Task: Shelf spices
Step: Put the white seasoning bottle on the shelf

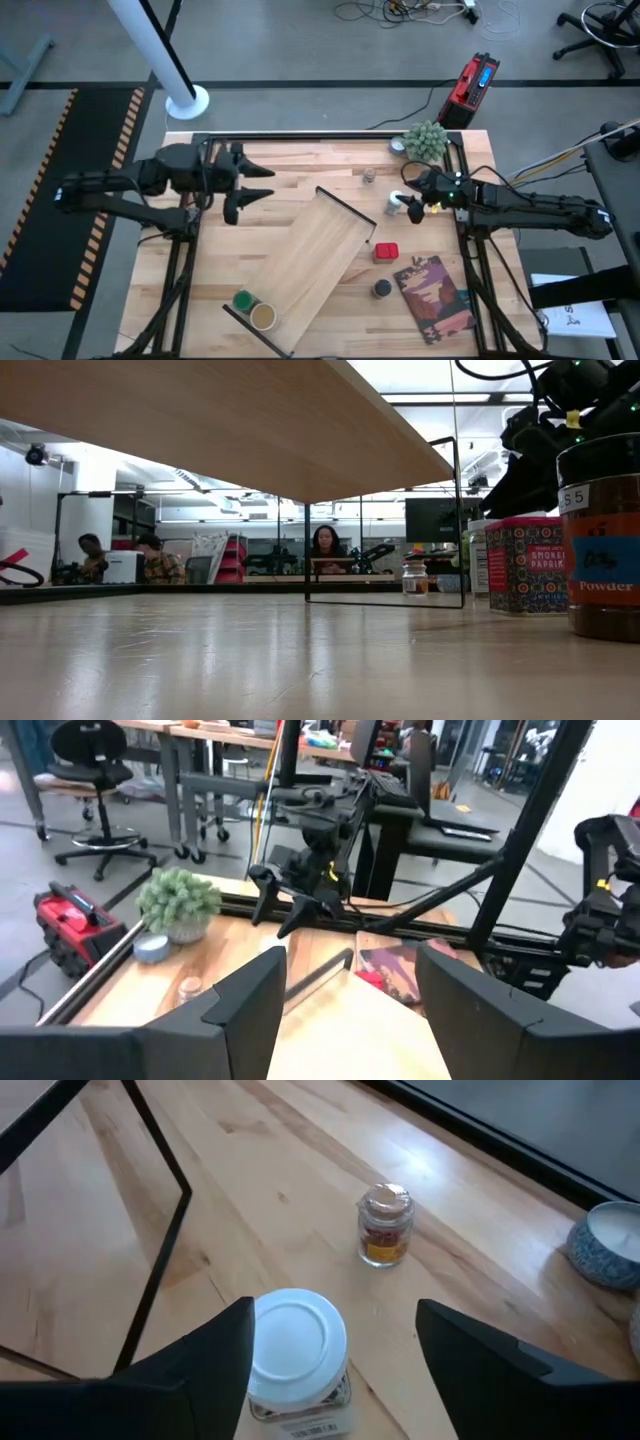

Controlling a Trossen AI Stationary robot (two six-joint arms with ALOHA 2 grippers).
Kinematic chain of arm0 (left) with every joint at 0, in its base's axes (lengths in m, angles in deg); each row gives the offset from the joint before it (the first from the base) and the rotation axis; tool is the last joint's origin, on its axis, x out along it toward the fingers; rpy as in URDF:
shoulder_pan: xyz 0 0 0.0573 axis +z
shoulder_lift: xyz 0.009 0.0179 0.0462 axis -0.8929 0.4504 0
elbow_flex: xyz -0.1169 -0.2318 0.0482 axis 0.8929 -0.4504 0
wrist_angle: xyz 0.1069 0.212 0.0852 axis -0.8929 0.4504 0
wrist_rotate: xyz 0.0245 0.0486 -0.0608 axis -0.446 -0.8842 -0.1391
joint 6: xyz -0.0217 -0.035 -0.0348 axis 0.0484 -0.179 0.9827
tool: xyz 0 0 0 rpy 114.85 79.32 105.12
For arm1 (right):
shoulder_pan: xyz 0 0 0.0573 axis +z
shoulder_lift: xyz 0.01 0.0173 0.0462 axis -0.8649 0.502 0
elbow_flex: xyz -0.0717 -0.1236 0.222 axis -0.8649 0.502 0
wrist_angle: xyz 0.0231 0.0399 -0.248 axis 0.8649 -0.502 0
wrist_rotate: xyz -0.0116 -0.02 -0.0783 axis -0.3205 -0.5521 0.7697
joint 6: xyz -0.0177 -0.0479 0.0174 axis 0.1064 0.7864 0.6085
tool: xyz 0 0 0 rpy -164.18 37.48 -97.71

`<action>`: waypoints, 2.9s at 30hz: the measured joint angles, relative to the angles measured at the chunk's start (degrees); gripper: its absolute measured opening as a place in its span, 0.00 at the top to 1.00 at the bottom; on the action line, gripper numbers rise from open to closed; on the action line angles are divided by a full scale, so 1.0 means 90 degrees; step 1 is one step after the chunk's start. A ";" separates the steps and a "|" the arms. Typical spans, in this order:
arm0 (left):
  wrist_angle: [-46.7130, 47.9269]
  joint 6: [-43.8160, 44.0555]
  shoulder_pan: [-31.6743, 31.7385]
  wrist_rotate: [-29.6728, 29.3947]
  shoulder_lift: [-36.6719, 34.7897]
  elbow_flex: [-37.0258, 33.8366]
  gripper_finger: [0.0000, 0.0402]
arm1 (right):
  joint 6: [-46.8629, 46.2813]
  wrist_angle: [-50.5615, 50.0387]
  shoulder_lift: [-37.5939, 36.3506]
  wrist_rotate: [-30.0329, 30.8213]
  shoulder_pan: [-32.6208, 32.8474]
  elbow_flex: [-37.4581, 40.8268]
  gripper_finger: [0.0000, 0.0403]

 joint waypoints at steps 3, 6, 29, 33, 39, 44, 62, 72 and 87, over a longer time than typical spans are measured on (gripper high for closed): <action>0.0038 0.0123 -0.0004 0.0000 -0.0197 -0.0139 0.47 | -0.0006 0.0015 0.0000 -0.0184 0.0000 0.0000 0.33; 0.0182 0.0167 -0.0005 -0.0001 -0.0304 -0.0223 0.46 | -0.0036 0.0068 0.0006 -0.0355 0.0028 0.0014 0.31; 0.0705 0.0345 -0.0004 -0.0005 -0.0497 -0.0293 0.46 | 0.0069 0.1287 0.2193 -0.0330 0.0041 0.0032 0.30; 0.0873 0.0377 -0.0005 -0.0002 -0.0492 -0.0293 0.47 | -0.0036 0.1331 0.2329 -0.0330 0.0041 0.0032 0.37; 0.0923 0.0461 -0.0002 0.0002 -0.0492 -0.0293 0.47 | -0.0066 0.1343 0.2377 -0.0311 0.0041 0.0026 0.52; 0.0921 0.0470 -0.0002 0.0005 -0.0492 -0.0293 0.47 | -0.0072 0.1346 0.2361 -0.0318 0.0039 0.0024 0.56; 0.0906 0.0526 -0.0002 0.0012 -0.0492 -0.0293 0.46 | -0.0002 0.0849 0.2368 -0.0363 0.0041 -0.0675 0.56; 0.0877 0.0480 -0.0004 0.0019 -0.0490 -0.0293 0.46 | 0.0159 0.0395 0.2373 -0.0510 0.0139 -0.1786 0.56; -0.0019 -0.0014 -0.0002 -0.0772 -0.0255 -0.0293 0.46 | 0.0420 -0.1074 0.2588 -0.0508 0.0594 -0.4190 0.56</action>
